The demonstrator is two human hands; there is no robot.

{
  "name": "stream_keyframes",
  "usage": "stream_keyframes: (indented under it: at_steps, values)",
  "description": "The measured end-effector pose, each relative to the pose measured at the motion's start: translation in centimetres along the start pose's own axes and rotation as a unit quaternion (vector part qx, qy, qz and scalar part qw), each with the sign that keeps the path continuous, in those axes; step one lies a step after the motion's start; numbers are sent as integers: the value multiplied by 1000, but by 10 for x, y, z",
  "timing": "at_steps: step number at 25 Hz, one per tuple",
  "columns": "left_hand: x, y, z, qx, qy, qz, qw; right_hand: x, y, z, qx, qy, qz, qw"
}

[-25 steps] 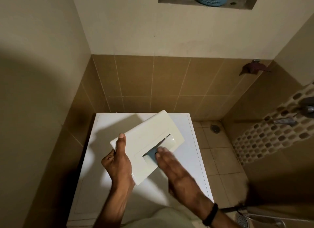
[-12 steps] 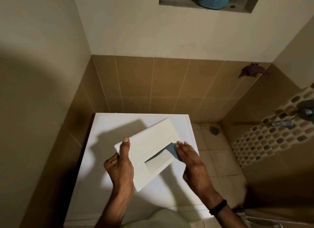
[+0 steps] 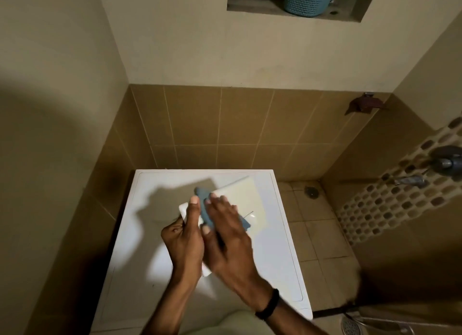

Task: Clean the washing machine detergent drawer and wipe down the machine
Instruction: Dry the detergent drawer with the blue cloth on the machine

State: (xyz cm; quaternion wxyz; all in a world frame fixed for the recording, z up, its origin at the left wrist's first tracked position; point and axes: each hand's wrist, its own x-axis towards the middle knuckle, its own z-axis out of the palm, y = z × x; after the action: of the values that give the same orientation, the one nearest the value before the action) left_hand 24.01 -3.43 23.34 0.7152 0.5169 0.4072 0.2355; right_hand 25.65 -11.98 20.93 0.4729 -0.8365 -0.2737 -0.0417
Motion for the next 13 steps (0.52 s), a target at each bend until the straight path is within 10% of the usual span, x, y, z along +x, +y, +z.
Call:
stream_keyframes:
  at_steps: [3,8,13]
  values:
    - [8,0,-8,-23,31,-10,999,-30,15,-5,-61,-50,-121,990]
    - [1,-3,-2,0,5,-1,1000,44,64,-26,-1,158,164,974]
    - [16,2,1,-8,16,-6,1000,-24,3,7,-14,-11,-75,997]
